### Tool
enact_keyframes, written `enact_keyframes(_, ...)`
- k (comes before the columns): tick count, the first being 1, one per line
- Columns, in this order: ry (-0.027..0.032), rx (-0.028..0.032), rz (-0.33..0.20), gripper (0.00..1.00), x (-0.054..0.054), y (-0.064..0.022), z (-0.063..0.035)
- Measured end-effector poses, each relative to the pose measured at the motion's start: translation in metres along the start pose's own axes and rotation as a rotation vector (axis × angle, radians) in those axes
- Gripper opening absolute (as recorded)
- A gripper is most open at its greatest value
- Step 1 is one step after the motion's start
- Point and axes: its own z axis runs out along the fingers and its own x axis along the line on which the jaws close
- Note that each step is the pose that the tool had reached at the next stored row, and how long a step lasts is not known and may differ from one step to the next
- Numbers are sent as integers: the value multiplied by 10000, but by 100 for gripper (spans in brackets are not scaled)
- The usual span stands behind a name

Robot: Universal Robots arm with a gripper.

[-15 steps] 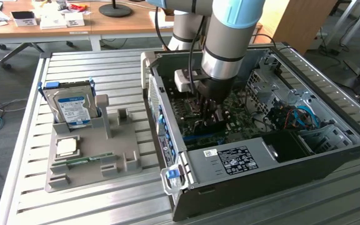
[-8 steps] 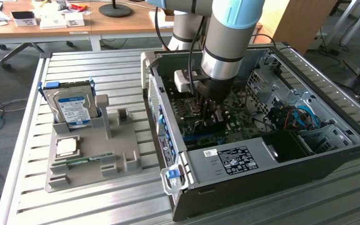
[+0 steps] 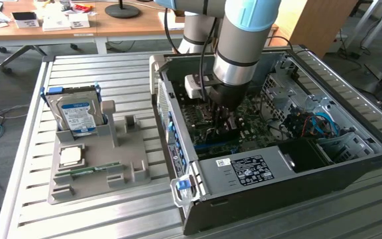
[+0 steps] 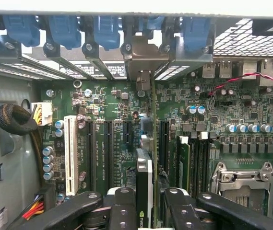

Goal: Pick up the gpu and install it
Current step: 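Press down on the gpu until it lock into place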

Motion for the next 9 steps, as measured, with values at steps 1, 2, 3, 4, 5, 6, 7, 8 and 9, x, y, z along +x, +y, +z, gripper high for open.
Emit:
enact_keyframes(1, -4, 2, -2, 27, 2, 1, 2)
enact_keyframes(2, -11, 6, -3, 27, 4, 3, 6)
enact_keyframes(3, -18, 11, -1, 27, 5, 5, 9)
enact_keyframes(4, -25, 15, -1, 27, 5, 7, 13)
enact_keyframes(5, -30, 18, -2, 27, 6, 8, 14)
enact_keyframes(6, -34, 20, -2, 27, 6, 9, 14)
enact_keyframes(7, -37, 22, -1, 27, 7, 10, 14)
enact_keyframes(8, -36, 29, 0, 27, 7, 11, 16)
enact_keyframes(9, -34, 31, 0, 27, 7, 11, 16)
